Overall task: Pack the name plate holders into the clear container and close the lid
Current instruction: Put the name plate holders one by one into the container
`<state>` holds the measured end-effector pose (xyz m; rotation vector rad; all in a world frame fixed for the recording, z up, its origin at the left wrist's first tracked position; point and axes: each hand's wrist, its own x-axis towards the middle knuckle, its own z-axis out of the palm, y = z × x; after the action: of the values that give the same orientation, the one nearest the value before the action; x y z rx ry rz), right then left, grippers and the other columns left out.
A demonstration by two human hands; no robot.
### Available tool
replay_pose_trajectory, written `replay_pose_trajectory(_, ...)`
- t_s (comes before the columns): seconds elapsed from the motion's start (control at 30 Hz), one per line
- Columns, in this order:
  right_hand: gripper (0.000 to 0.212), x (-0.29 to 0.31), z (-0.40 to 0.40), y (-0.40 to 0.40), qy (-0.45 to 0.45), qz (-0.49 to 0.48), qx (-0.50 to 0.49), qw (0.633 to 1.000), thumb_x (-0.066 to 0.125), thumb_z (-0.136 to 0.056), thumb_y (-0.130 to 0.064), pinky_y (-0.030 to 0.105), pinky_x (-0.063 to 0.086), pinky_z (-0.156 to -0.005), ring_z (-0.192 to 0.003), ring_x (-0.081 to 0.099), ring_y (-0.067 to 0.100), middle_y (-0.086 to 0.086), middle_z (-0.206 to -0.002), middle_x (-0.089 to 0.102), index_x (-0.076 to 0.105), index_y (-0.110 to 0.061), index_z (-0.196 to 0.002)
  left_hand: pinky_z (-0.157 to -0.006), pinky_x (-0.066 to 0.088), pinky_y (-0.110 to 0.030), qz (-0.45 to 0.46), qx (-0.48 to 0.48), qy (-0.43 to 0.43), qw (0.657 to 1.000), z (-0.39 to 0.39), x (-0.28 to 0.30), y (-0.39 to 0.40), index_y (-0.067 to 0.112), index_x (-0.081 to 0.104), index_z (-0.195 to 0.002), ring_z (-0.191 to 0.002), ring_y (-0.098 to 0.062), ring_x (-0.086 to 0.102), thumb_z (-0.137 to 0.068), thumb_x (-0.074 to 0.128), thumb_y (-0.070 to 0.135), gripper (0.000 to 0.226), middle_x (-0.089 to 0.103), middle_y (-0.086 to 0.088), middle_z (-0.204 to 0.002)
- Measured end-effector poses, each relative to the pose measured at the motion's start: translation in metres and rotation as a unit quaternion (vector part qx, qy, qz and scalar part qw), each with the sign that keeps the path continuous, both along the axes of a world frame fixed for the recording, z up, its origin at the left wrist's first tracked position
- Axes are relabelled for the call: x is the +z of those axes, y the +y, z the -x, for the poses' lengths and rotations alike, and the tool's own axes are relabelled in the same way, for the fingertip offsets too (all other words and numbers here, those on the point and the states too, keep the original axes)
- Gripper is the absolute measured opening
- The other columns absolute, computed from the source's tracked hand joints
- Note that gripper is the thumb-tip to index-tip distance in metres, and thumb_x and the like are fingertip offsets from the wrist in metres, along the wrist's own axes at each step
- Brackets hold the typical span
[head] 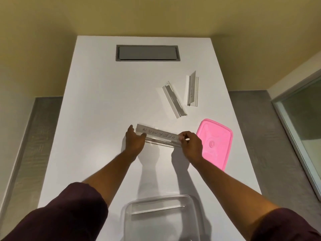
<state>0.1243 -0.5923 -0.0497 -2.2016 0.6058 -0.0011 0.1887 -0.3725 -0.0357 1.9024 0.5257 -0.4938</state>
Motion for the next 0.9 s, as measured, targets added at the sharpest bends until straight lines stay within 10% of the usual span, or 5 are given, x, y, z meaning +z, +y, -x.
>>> replay_pose_trajectory(0.3, 0.01, 0.055, 0.07, 0.053, 0.047, -0.375, -0.072, 0.923, 0.062, -0.099, -0.004, 0.023, 0.054, -0.052, -0.06, 0.058, 0.022, 0.008, -0.077, 0.068, 0.065, 0.005, -0.1, -0.092, 0.05, -0.034, 0.167, -0.032, 0.009, 0.985, 0.082, 0.042, 0.0, 0.018, 0.055, -0.13, -0.114, -0.019, 0.062, -0.089, 0.067, 0.045, 0.051, 0.066, 0.0, -0.123)
replay_pose_trajectory(0.5, 0.013, 0.076, 0.114, 0.079, 0.077, -0.496, -0.056, 0.863, 0.069, -0.094, -0.004, 0.041, 0.062, -0.087, -0.081, 0.067, 0.025, 0.014, -0.089, 0.07, 0.071, -0.002, -0.106, -0.092, 0.056, -0.049, 0.17, -0.027, -0.047, 0.984, 0.123, 0.066, 0.004, 0.024, 0.06, -0.118, -0.106, -0.023, 0.067, -0.094, 0.064, 0.034, 0.026, 0.07, -0.001, -0.115)
replay_pose_trajectory(0.7, 0.032, 0.095, 0.148, 0.076, 0.077, -0.403, 0.0, 0.912, 0.074, -0.092, -0.023, 0.039, 0.061, -0.086, -0.103, 0.072, 0.023, 0.009, -0.113, 0.073, 0.067, -0.022, -0.124, -0.096, 0.055, -0.045, 0.079, -0.12, -0.104, 0.984, 0.163, 0.084, 0.033, 0.026, 0.05, -0.138, -0.109, -0.023, 0.065, -0.095, 0.06, 0.038, 0.046, 0.063, 0.003, -0.128)
replay_pose_trajectory(0.9, 0.075, 0.11, 0.169, 0.061, -0.138, -0.102, 0.093, 0.981, 0.08, -0.085, -0.036, 0.024, 0.051, -0.09, -0.115, 0.059, 0.004, -0.008, -0.136, 0.05, 0.039, -0.031, -0.148, -0.094, 0.05, -0.04, -0.098, -0.303, -0.198, 0.927, 0.192, 0.075, 0.074, 0.039, 0.044, -0.142, -0.112, -0.02, 0.057, -0.091, 0.048, 0.055, 0.054, 0.061, 0.003, -0.124)
